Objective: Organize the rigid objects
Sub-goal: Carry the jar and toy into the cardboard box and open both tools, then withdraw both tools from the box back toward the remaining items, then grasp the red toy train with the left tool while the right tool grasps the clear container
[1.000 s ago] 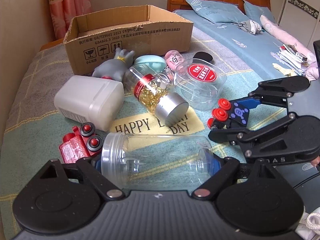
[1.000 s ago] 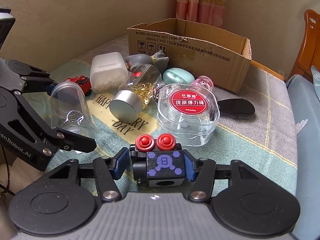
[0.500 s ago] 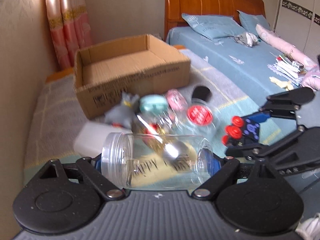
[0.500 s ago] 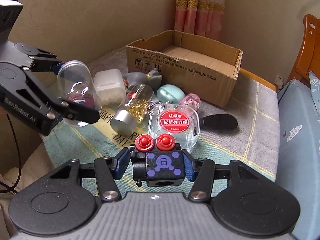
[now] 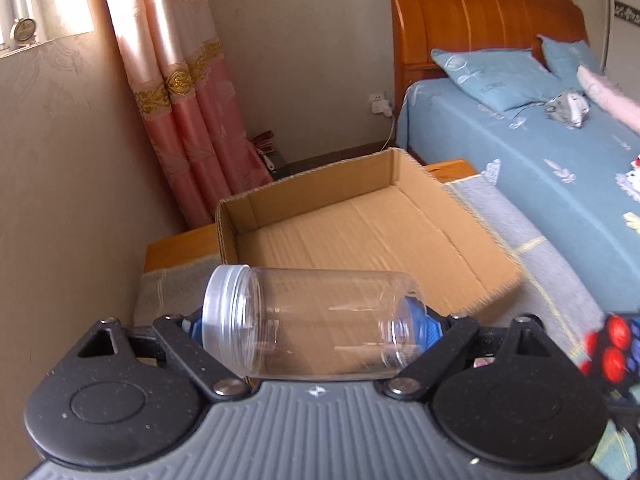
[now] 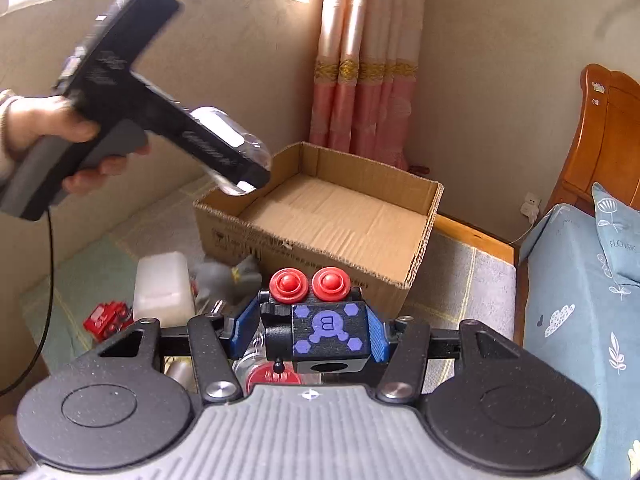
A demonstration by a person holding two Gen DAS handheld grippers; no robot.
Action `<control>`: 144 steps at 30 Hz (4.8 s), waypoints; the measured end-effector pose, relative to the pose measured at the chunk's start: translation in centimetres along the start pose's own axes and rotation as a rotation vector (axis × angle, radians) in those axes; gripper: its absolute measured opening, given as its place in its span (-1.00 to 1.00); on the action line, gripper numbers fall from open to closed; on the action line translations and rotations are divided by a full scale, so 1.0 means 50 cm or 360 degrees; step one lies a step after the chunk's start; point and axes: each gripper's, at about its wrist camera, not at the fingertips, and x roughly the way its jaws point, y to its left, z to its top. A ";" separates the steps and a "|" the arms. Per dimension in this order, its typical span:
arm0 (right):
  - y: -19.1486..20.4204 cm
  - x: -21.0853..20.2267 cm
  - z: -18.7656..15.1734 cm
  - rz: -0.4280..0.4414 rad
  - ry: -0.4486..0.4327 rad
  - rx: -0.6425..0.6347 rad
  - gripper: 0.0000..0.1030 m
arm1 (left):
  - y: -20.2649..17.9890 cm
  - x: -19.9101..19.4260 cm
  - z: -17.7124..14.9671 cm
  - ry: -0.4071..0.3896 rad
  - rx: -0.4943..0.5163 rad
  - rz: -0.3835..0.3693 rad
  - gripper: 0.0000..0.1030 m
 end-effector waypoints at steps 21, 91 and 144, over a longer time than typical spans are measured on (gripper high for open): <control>-0.032 0.080 0.068 0.0007 0.0058 0.0017 0.17 | 0.076 0.072 0.023 0.0057 -0.0278 0.0008 0.80; 0.095 0.121 -0.216 -0.0293 0.0211 0.0175 1.00 | -0.011 -0.101 -0.487 0.0080 -0.0260 -0.0012 0.97; 0.049 0.174 -0.178 -0.0021 0.0222 -0.0002 0.98 | -0.001 -0.074 -0.430 0.0125 -0.0406 0.0057 -0.05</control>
